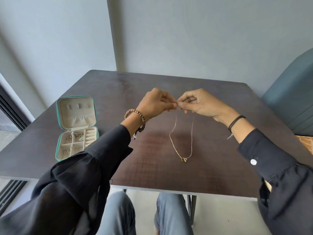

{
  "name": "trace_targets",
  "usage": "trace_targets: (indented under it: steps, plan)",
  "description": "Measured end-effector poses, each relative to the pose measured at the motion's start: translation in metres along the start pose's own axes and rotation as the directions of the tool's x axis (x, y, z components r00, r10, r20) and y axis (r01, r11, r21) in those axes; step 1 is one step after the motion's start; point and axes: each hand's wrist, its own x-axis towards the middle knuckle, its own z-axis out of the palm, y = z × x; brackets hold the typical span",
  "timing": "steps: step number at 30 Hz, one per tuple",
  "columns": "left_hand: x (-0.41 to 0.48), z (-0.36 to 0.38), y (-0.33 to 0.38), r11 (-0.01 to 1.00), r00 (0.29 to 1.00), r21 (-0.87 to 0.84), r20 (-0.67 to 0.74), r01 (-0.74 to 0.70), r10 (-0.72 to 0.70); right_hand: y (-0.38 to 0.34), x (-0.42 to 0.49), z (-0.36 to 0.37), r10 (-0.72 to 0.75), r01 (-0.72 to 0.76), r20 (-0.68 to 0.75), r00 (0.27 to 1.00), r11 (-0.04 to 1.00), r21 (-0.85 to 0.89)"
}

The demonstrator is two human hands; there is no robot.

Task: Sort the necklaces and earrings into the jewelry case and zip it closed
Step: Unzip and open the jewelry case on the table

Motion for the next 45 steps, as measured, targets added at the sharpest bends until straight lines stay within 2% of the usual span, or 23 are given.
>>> trace_targets:
  steps: [10,14,19,24,34,41,45]
  plan:
    - [0.048,0.025,-0.035,0.969,0.986,0.217,-0.139,0.116,-0.087,0.052,0.063,0.014,0.036,-0.037,-0.031,0.999,0.999,-0.027]
    - [0.056,0.022,-0.044,0.948,0.973,0.267,-0.196,0.174,-0.123,0.057,0.082,0.021,0.029,-0.032,-0.034,0.999,0.994,-0.102]
    - [0.059,0.020,-0.050,0.945,0.971,0.276,-0.208,0.175,-0.119,0.063,0.095,0.027,0.041,-0.052,-0.051,0.998,0.972,-0.231]
    - [0.054,0.019,-0.047,0.956,0.974,0.248,-0.197,0.158,-0.110,0.061,0.093,0.029,0.033,-0.059,-0.098,0.995,0.960,-0.272]
    - [-0.007,-0.010,-0.031,0.956,0.961,0.258,-0.266,0.141,-0.070,0.008,0.046,0.049,-0.067,0.040,-0.099,0.993,0.968,-0.250]
    - [-0.086,-0.054,-0.037,0.965,0.931,0.218,-0.362,0.142,-0.055,-0.053,0.010,0.095,-0.134,0.126,-0.051,0.990,0.982,-0.143]
    - [-0.130,-0.085,-0.051,0.967,0.909,0.197,-0.410,0.164,-0.071,-0.084,-0.001,0.126,-0.175,0.170,-0.021,0.984,0.973,-0.154]
